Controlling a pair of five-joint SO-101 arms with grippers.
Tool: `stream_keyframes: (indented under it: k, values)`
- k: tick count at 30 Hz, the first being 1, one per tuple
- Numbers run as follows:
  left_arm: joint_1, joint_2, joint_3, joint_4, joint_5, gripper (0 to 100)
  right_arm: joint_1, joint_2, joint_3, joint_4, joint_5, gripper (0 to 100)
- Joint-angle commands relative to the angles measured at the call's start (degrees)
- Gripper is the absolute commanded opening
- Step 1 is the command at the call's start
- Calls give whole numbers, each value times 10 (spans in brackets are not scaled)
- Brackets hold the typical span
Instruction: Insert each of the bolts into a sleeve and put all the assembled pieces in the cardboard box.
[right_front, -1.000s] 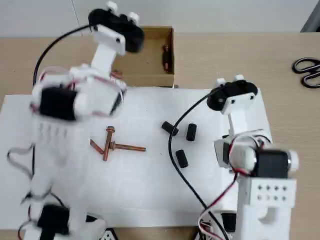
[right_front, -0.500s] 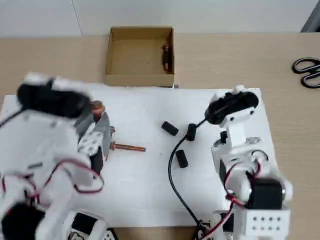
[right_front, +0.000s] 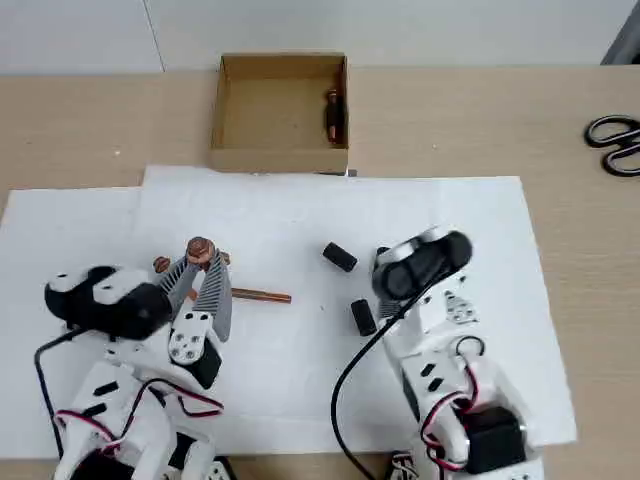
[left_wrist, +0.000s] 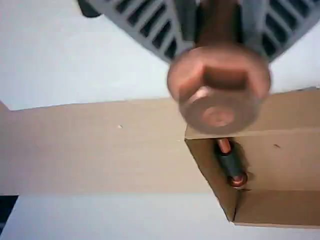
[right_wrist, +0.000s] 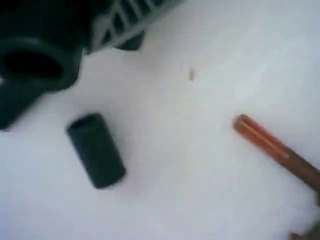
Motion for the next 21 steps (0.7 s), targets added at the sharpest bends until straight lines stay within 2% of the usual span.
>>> stream_keyframes:
  k: [1, 5, 11, 16, 21]
  values:
    - [5, -10, 5, -31, 63, 5, -47, -53, 39, -52, -6, 2]
    - [5, -9, 22, -49, 95, 5, -98, -105, 104, -87, -2, 2]
    - [6, -9, 29, -56, 127, 5, -163, -102, 154, -122, -4, 2]
    - [67, -9, 26, -55, 161, 5, -222, -103, 173, -149, -5, 2]
    - [89, -9, 27, -54, 171, 5, -247, -102, 190, -171, -3, 2]
